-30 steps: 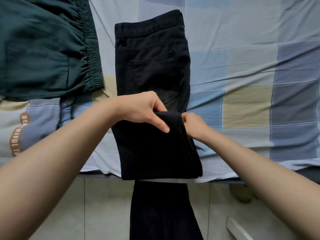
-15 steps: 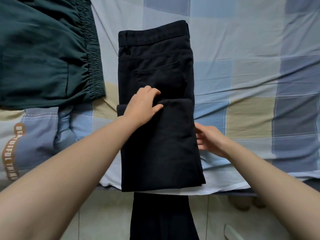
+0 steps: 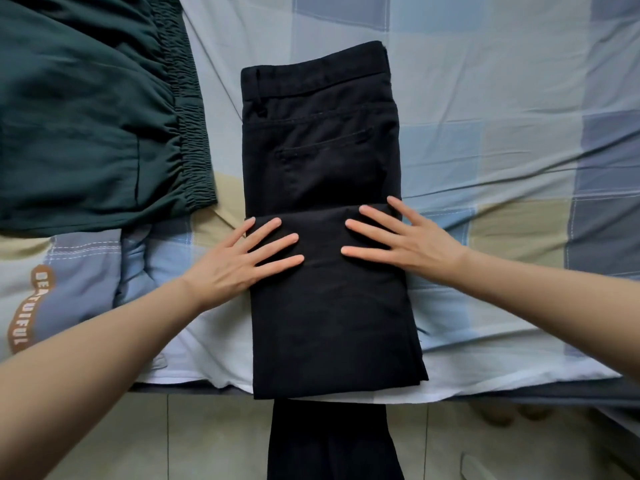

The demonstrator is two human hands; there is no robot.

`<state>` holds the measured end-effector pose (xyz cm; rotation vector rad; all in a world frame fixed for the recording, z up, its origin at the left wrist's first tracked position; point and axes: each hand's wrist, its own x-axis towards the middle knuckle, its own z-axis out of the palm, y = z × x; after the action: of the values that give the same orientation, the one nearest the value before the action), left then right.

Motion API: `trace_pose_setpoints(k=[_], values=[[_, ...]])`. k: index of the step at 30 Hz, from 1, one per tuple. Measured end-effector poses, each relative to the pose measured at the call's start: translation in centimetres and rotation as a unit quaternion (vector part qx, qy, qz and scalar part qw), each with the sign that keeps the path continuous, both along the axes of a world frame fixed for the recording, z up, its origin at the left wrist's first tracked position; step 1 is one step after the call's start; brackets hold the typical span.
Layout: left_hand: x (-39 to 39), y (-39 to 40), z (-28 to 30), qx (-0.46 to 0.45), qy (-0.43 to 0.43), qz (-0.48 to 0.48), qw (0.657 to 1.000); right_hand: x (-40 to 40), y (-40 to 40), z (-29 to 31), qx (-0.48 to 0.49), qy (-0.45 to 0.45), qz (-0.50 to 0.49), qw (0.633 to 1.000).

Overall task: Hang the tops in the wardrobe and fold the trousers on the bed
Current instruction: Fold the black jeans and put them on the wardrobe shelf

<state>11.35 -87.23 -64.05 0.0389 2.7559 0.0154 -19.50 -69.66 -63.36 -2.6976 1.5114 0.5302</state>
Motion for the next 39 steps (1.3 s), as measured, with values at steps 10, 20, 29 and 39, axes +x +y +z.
trace_pose_setpoints(k=[10,20,29,39], values=[[-2.7,-2.3,1.1,0.288,-0.103,0.167,0.937,-1.6,-2.6,0.9,0.166,-0.238,-0.100,0.952],[-5.1,-0.6,6.4,0.397,-0.137,0.708,0.568,-1.1,-2.1,4.4,0.215,-0.599,-0.610,0.472],[-3.4,3.0,2.6,0.533,0.106,0.730,0.416,1.5,-0.9,3.0,0.218,-0.538,-0.701,0.414],[-2.7,6.4,3.7,0.439,0.244,0.726,0.471,3.7,1.0,3.2,-0.011,-0.460,-0.691,0.557]])
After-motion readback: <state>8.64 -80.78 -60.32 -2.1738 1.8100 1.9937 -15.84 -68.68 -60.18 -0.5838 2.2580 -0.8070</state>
